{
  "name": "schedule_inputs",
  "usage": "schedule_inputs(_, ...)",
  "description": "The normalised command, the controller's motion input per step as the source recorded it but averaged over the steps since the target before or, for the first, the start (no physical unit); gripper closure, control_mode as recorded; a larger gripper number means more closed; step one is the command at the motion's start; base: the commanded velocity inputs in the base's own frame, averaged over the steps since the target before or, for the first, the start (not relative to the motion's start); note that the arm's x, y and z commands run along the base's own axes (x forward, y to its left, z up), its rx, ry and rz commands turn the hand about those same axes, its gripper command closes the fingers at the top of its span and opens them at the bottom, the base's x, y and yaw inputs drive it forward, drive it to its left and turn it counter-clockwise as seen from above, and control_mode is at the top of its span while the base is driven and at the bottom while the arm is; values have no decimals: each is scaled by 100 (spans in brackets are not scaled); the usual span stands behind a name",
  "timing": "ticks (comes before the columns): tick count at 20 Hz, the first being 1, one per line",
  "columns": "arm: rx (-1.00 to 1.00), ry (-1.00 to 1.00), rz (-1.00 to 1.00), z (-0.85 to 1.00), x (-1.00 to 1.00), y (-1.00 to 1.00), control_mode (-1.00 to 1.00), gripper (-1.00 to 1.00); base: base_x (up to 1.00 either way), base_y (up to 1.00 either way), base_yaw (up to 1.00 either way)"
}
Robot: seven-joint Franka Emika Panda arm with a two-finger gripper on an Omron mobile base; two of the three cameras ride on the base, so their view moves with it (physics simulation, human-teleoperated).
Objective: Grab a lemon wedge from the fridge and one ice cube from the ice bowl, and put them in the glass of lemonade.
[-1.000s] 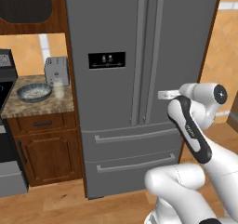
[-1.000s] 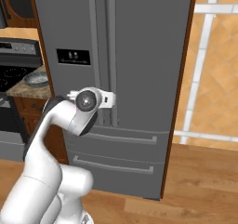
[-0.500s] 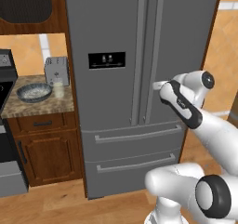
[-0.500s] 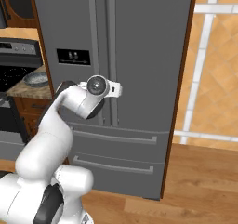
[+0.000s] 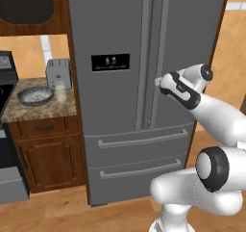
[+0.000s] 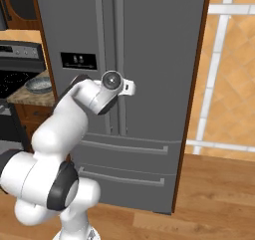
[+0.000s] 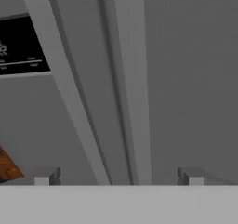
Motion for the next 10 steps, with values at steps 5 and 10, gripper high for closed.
schedule_inputs(5,-2,-10,0,-12,33,0,-100,-100,0,0,0)
schedule_inputs(10,0,0,0,-2,46,0,-100,-100,0,0,0)
